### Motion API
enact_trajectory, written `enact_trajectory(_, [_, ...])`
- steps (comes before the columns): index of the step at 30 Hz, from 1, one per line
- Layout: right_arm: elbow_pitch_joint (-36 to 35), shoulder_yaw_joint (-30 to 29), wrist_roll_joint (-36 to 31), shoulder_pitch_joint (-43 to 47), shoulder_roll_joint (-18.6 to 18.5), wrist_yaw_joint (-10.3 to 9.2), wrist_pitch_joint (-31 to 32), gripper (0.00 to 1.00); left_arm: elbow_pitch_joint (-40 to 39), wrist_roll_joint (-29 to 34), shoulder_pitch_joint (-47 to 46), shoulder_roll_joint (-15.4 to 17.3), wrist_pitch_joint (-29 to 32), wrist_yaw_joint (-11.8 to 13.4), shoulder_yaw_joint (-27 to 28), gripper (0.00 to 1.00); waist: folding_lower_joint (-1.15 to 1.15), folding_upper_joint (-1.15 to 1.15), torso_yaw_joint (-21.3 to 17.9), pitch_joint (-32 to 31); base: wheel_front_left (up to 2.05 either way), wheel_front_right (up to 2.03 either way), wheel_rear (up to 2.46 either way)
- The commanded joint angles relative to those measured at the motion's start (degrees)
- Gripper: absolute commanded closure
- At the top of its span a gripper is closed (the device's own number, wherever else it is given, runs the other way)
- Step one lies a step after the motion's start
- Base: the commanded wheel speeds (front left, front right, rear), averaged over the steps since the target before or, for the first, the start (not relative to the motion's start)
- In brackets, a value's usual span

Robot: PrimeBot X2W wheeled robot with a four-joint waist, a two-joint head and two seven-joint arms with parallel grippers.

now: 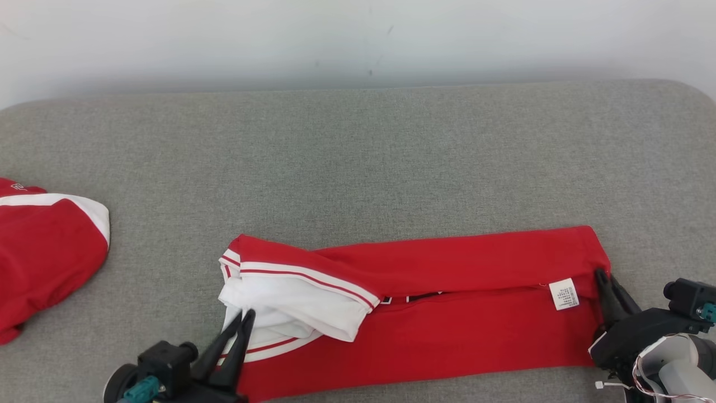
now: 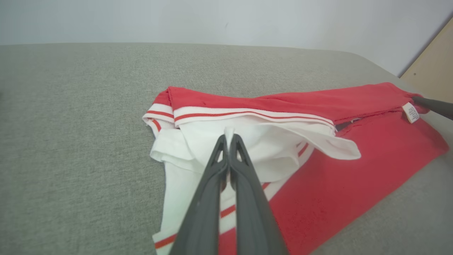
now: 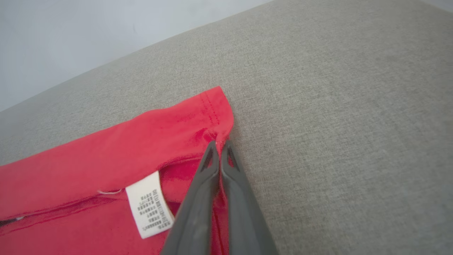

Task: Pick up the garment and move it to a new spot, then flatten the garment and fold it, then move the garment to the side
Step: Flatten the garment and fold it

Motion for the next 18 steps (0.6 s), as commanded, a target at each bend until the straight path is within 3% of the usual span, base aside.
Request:
enact_trajectory(1, [-0.4, -0.6, -0.6, 1.0, 0.6, -0.14, -0.1, 0.00, 0.6, 1.8, 0.5, -1.2, -0.1, -0.1, 2.0, 0.00, 0.00, 0.00, 0.1, -0.2, 0.00, 0.00, 0.00])
enact_trajectory(5, [-1.3, -1.5, -1.6, 1.6, 1.0, -0.14, -0.6, 0.00, 0.1, 7.0, 2.4, -3.6, -0.1, 0.6, 7.8, 0.00, 0.00, 0.00, 0.3, -0.8, 0.00, 0.00, 0.00])
enact_trajectory(13, [-2.1, -3.2, -3.1, 2.4, 1.6, -0.14, -0.5, 0.00, -5.4, 18.4, 10.0, -11.8, -0.1, 1.9, 23.2, 0.00, 0.00, 0.00, 0.7, -2.6, 0.00, 0.00, 0.00])
enact_trajectory(18, [0.4, -3.9, -4.9, 1.0, 1.9, -0.14, 1.1, 0.00, -7.3, 24.7, 13.0, -15.3, -0.1, 1.6, 28.4, 0.00, 0.00, 0.00, 0.9, -2.8, 0.00, 0.00, 0.00])
